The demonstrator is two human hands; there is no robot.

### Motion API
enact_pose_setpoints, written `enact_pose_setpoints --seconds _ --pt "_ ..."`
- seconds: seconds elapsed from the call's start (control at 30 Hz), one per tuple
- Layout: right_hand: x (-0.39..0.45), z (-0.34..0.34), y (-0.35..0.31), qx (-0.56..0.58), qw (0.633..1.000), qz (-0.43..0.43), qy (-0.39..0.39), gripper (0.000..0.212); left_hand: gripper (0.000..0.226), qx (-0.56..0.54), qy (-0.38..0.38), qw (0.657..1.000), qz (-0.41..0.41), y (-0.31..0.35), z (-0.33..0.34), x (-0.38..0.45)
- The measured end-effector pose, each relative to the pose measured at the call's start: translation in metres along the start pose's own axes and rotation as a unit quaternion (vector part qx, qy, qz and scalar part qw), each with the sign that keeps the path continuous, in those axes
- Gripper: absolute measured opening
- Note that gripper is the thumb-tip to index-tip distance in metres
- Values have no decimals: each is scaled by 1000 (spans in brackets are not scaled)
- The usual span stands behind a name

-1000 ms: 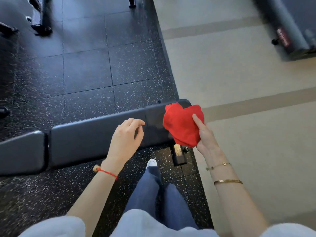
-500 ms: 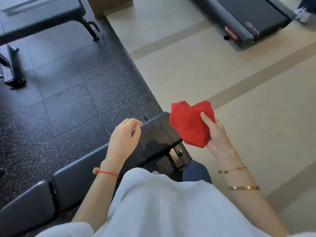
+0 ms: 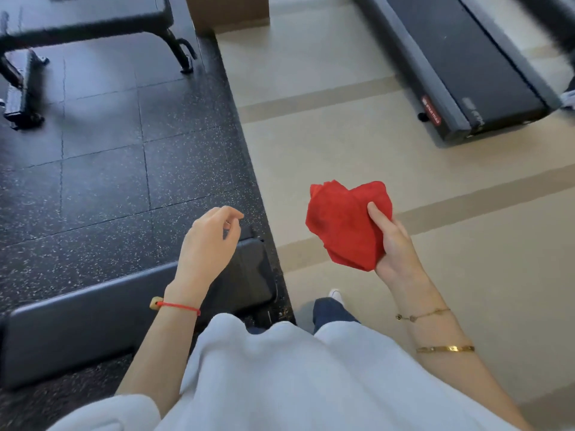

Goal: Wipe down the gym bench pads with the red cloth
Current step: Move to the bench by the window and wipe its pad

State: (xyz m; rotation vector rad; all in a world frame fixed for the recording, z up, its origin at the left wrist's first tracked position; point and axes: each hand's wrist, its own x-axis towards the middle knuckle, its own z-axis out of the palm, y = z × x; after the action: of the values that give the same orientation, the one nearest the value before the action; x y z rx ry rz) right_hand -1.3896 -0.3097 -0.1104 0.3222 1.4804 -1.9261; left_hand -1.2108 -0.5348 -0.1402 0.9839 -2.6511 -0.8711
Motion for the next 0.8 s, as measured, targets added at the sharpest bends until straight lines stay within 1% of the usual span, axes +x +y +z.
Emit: enact_pose_setpoints --seconds 0.07,0.2,0.4,0.6,0.8 --pt "20 -19 -31 -14 1000 1 -14 30 19 -6 12 999 -29 32 20 8" --pt "53 -48 -78 -35 999 11 -30 35 19 -26 8 997 -76 85 54 24" --pt "110 -57 -114 -37 998 33 -46 36 19 -24 15 994 -106 118 78 55" --pt "186 -20 -138 -63 991 56 -103 35 19 -26 77 985 -155 120 83 111" --pt "282 62 -163 -96 981 76 -149 36 20 -33 100 975 -197 97 75 205"
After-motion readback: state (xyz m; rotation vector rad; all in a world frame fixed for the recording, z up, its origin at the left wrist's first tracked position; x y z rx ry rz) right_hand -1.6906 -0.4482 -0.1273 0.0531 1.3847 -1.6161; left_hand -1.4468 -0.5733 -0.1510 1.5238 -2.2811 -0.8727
